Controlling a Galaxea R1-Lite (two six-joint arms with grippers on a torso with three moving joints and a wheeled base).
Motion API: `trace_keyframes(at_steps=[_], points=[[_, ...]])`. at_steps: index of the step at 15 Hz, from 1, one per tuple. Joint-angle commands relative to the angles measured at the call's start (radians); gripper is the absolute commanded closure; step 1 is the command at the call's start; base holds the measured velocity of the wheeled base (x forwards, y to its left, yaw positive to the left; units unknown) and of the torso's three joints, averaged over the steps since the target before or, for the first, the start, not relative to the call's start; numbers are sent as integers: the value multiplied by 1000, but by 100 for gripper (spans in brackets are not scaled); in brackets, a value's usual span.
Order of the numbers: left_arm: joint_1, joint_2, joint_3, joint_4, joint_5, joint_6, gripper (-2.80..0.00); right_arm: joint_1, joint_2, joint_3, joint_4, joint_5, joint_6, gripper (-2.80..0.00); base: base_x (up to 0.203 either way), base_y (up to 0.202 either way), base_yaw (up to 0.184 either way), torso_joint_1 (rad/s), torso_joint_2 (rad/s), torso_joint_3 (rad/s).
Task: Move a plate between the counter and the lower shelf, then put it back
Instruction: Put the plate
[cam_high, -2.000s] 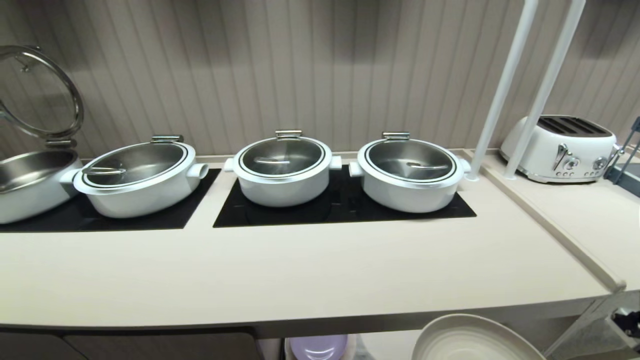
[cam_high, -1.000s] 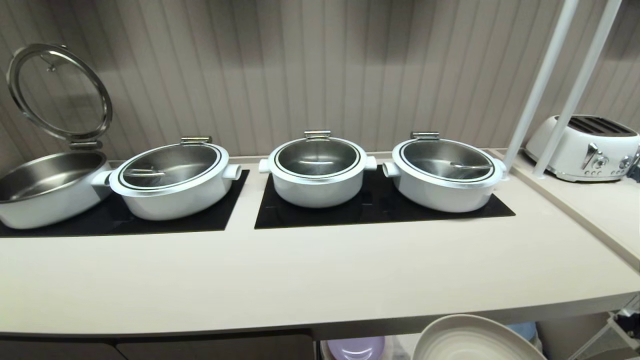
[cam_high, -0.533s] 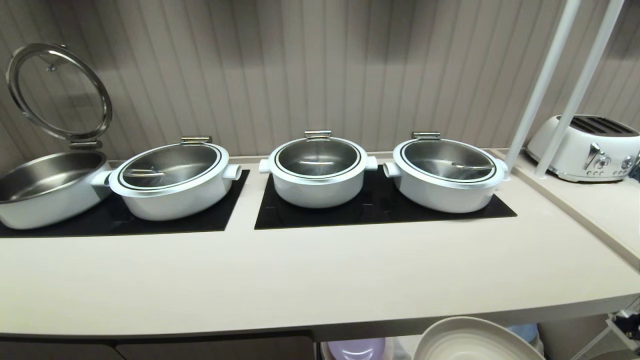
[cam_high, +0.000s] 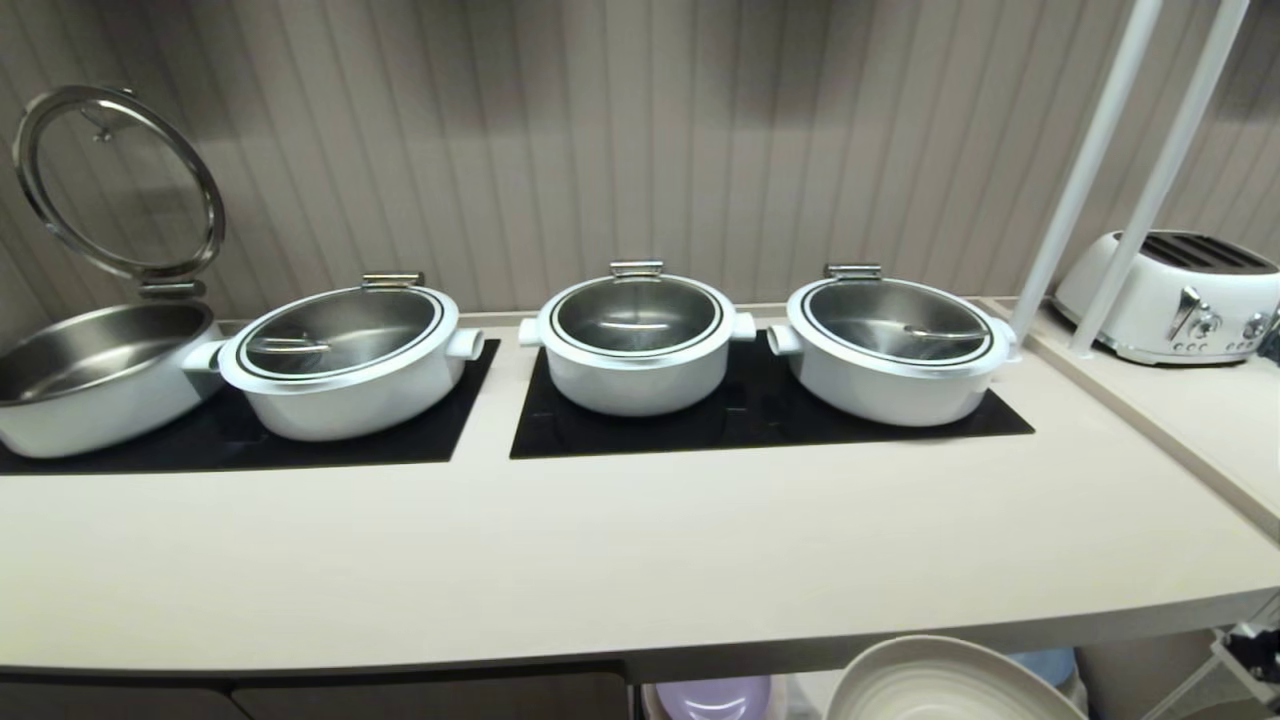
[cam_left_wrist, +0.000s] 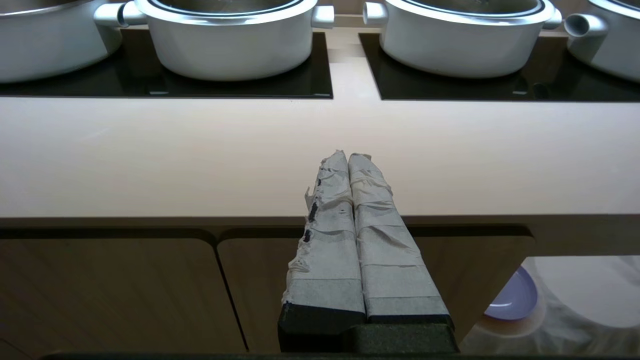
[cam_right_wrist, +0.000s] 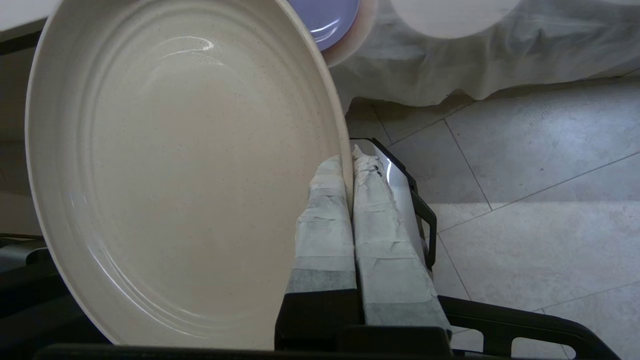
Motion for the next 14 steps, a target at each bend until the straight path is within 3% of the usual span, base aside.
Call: trace_keyframes(at_steps=[1,14], points=[[0,1,0,0,-1,0,0,0,2,0,0,0,2,0,0,0,0,0,0,0],[0,1,0,0,0,-2,0,2,5,-2,-22,-17,9,0,0,0,0,0,0,0]])
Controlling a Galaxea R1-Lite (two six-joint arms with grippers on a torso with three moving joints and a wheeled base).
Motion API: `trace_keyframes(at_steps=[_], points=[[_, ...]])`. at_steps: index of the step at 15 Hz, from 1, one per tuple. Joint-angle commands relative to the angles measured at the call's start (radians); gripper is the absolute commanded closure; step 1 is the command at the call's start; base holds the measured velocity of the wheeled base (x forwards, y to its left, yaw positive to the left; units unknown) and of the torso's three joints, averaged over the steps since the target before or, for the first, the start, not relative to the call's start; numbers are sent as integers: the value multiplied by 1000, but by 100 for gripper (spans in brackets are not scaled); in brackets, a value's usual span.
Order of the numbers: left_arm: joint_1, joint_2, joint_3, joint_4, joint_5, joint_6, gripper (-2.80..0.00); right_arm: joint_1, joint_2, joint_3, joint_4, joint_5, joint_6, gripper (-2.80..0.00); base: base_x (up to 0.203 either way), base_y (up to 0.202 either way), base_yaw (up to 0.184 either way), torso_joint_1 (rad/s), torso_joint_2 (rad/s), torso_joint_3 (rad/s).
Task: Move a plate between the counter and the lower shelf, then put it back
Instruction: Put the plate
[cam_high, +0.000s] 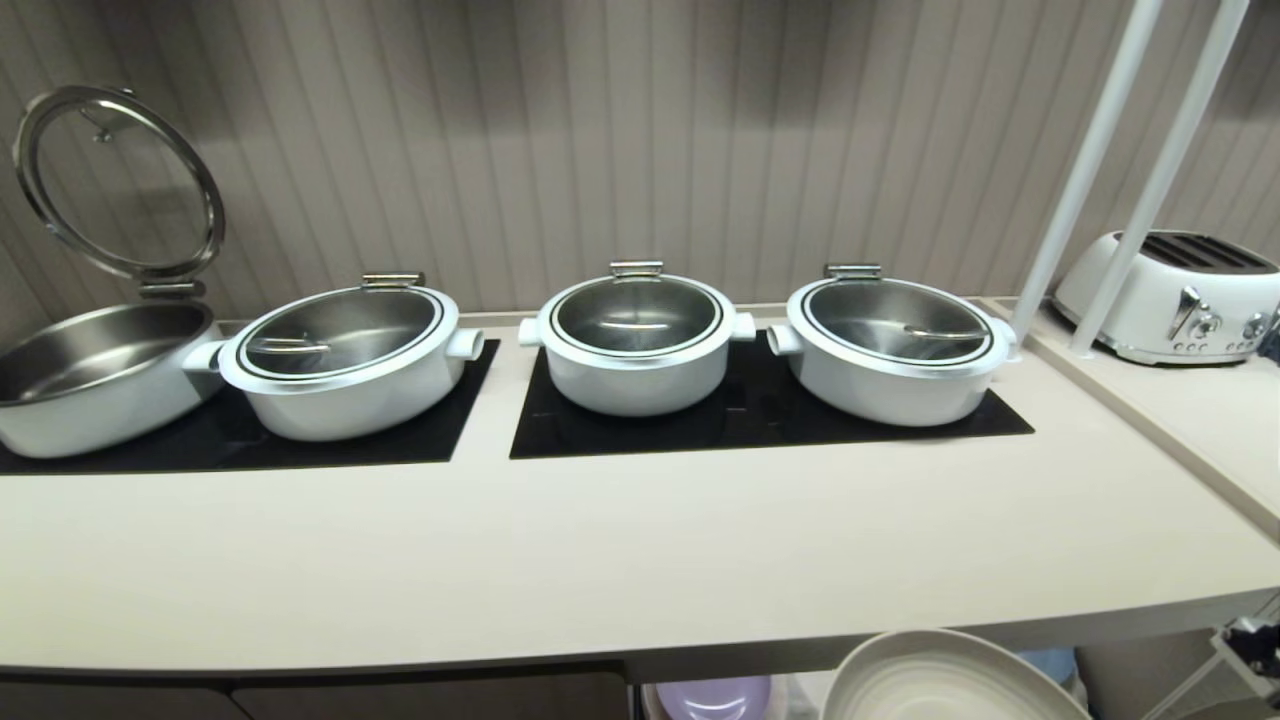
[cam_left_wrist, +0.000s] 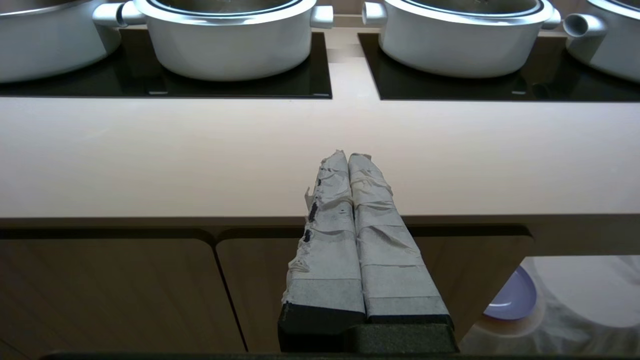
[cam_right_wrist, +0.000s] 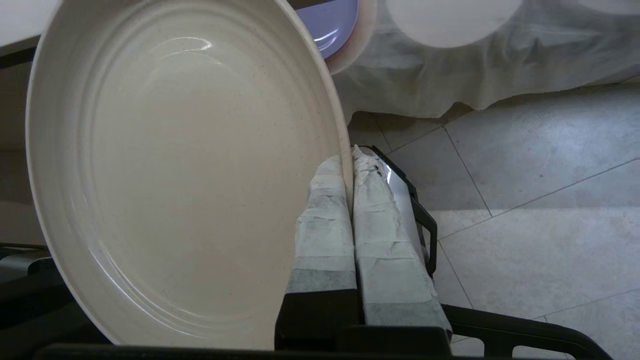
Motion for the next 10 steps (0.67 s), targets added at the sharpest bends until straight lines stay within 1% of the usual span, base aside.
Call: trace_keyframes(at_steps=[1,4,7,10], points=[[0,1,0,0,1,-1,0,2,2,-3,2,-6,5,0,0,0,0,0,0,0],[0,1,0,0,1,-1,0,0,18,-20,6,-6,8,0,0,0,0,0,0,0],[0,1,0,0,1,-1,0,-1,32,-45,11,-6,45,0,0,0,0,0,0,0],[0,1,0,0,1,-1,0,-4,64,-65,22,-9,57,0,0,0,0,0,0,0]])
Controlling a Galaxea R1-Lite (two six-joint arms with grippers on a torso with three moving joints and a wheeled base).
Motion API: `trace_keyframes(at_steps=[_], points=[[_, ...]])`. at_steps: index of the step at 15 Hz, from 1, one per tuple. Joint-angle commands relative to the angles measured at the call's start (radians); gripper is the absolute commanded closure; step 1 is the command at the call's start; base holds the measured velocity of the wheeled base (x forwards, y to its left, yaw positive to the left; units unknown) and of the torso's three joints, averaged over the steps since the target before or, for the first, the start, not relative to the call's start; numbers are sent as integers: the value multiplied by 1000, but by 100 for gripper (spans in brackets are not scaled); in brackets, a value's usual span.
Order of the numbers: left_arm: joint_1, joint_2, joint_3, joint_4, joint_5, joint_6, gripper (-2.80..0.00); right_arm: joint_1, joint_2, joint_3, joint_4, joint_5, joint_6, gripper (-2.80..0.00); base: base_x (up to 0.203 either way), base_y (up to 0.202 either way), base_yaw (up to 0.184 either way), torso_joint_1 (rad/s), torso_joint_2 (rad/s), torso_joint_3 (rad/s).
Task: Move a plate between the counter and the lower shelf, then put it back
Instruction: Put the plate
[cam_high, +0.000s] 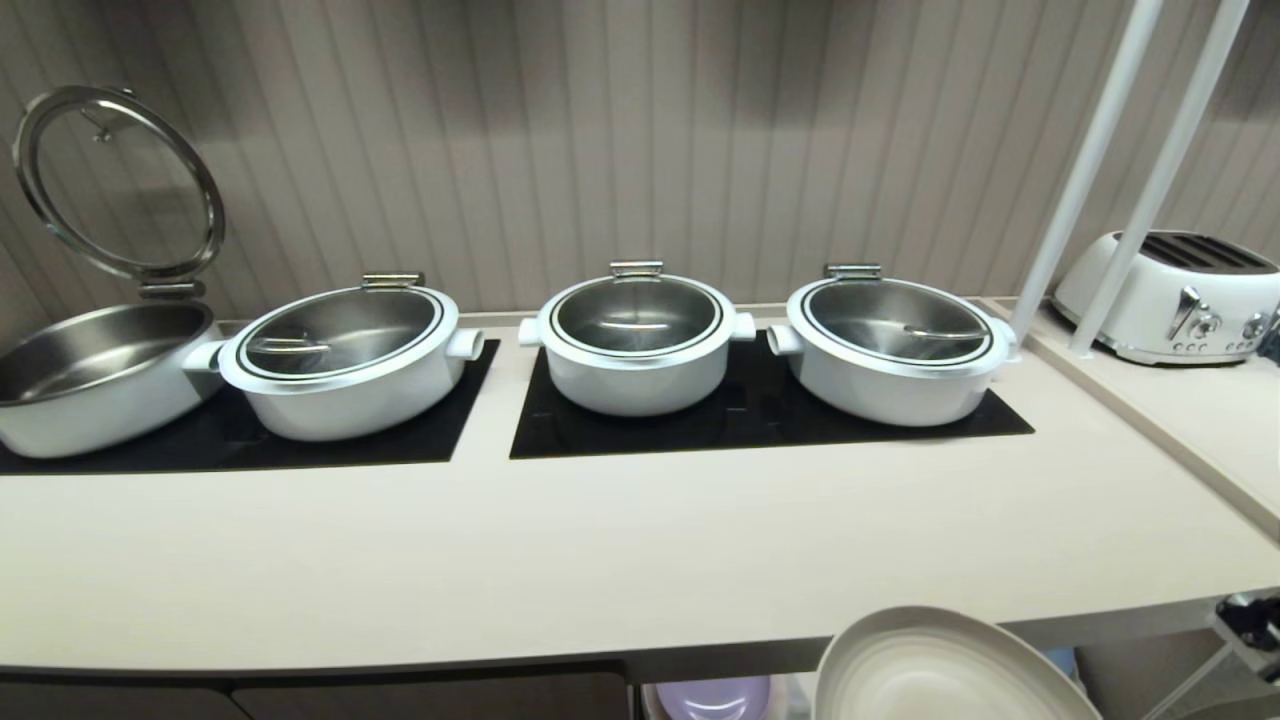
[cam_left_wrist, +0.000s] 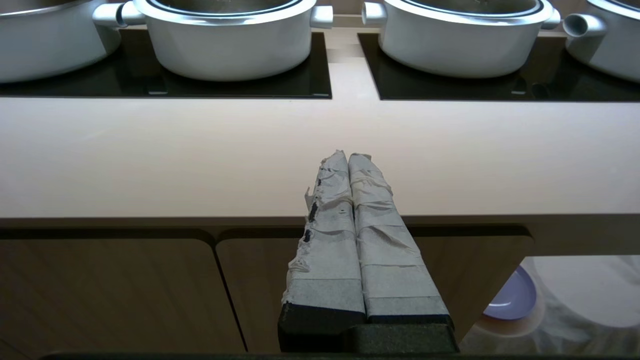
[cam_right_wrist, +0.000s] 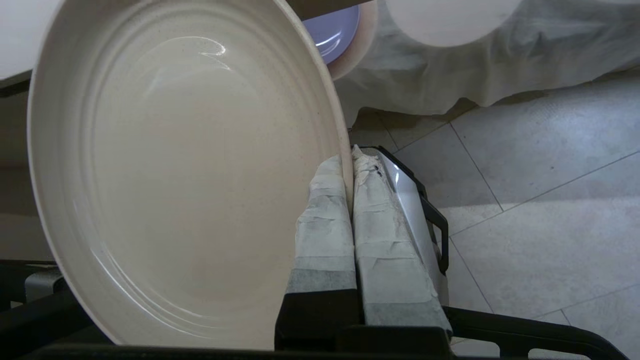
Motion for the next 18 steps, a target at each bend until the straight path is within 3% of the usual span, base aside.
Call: trace_keyframes(at_steps=[1,9,18], points=[[0,1,0,0,0,-1,0,-2,43,-31,2,-10,28,0,0,0,0,0,0,0],[0,1,0,0,0,-1,0,-2,316,-177,-8,-141,112,0,0,0,0,0,0,0],[1,1,0,0,0,-1,0,-3,703,-489,-30,-258,205,0,0,0,0,0,0,0]])
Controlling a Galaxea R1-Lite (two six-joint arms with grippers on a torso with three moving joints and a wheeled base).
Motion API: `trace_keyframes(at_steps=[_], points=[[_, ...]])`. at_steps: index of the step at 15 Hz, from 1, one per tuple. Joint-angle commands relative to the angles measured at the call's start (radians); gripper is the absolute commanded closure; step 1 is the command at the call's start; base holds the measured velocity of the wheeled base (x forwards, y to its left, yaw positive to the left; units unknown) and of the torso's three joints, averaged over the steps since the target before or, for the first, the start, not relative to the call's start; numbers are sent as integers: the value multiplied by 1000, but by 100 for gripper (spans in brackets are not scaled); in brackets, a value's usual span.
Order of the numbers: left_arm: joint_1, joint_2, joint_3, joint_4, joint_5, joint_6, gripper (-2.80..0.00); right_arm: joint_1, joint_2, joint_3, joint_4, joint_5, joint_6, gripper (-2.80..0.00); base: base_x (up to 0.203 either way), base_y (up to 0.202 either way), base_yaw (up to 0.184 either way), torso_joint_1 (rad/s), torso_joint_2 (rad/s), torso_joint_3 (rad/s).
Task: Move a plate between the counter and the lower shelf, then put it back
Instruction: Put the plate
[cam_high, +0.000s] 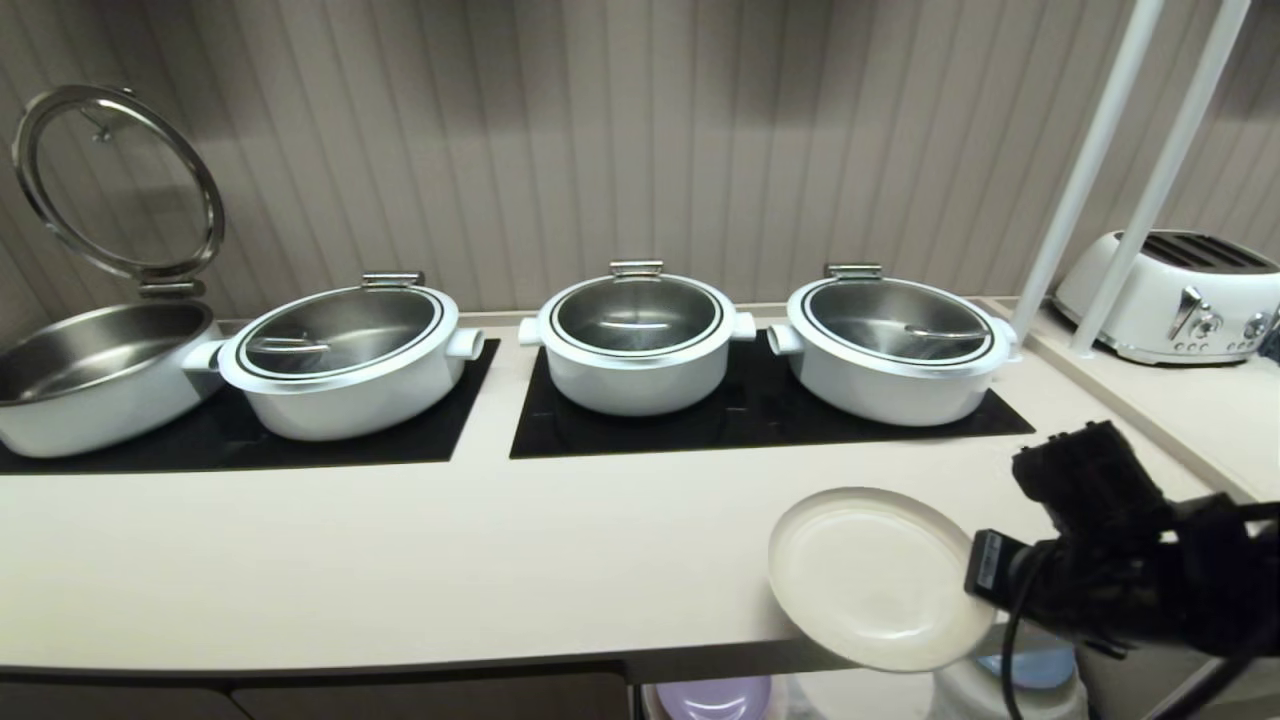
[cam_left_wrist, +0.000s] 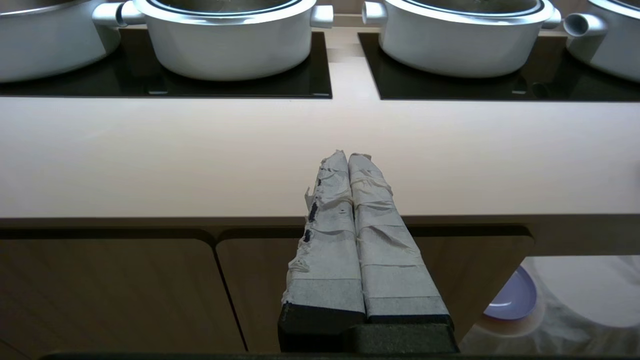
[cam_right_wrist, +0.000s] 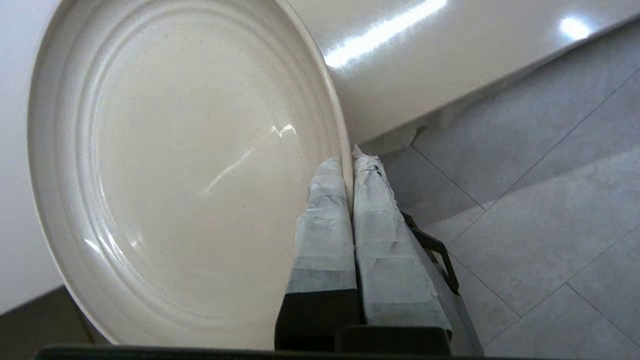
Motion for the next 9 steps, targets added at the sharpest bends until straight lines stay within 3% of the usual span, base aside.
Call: trace_keyframes(at_steps=[1,4,9], points=[[0,1,0,0,0,-1,0,-1,149,-96,-9,-17,12,0,0,0,0,0,0,0],[2,1,0,0,0,-1,0,1,251,-226,-10,-58,29,0,0,0,0,0,0,0],[0,1,0,0,0,-1,0,4,392,-398,-10,-57,49,0,0,0,0,0,0,0]])
